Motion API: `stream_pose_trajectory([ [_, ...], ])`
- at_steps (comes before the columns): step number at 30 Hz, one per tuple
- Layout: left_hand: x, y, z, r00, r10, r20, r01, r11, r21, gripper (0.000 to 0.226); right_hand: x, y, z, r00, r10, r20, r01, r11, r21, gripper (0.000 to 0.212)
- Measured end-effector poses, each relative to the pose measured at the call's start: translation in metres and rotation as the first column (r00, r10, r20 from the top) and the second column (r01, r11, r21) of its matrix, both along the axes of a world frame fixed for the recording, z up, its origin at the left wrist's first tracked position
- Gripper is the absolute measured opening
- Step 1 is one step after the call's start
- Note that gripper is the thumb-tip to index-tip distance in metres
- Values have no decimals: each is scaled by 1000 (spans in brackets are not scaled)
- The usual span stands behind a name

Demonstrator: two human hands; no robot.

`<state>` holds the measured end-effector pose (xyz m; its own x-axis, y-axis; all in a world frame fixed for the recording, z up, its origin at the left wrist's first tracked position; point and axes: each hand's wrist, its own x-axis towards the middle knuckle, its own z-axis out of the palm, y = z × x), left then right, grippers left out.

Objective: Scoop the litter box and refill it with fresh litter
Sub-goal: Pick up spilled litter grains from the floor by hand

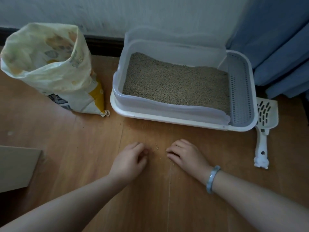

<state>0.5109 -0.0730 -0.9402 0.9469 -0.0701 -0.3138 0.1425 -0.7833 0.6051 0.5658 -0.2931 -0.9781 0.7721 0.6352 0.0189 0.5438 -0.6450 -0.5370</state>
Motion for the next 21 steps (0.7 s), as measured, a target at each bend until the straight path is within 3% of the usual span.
stream_pose_trajectory([
  [3, 1, -3, 1, 999, 41, -28, -43, 997, -63, 20, 0, 0, -2, 999, 28, 27, -27, 999, -20, 22],
  [5, 3, -8, 4, 993, 91, -69, -99, 987, -129, 20, 0, 1, -2, 997, 46, 59, -46, 999, -4, 16],
  [8, 6, -17, 13, 939, 250, -235, -314, 901, -299, 17, 1, 2, -3, 988, 93, 124, -93, 996, -11, 4],
  [12, 12, -30, 26, 724, 428, -541, -680, 576, -454, 13, 2, 1, -5, 962, 147, 232, -130, 988, -87, 7],
  [15, 16, -34, 25, 557, 362, -748, -827, 330, -456, 25, -1, 2, -7, 953, 148, 263, -124, 986, -108, 7],
  [17, 19, -33, 24, 467, 270, -842, -884, 174, -435, 40, 0, 3, -9, 971, 62, 232, -47, 996, -70, 3],
  [21, 27, -32, 26, 414, 141, -899, -910, 37, -413, 67, -3, 14, 20, 961, -275, 2, 270, 945, 184, 17],
])
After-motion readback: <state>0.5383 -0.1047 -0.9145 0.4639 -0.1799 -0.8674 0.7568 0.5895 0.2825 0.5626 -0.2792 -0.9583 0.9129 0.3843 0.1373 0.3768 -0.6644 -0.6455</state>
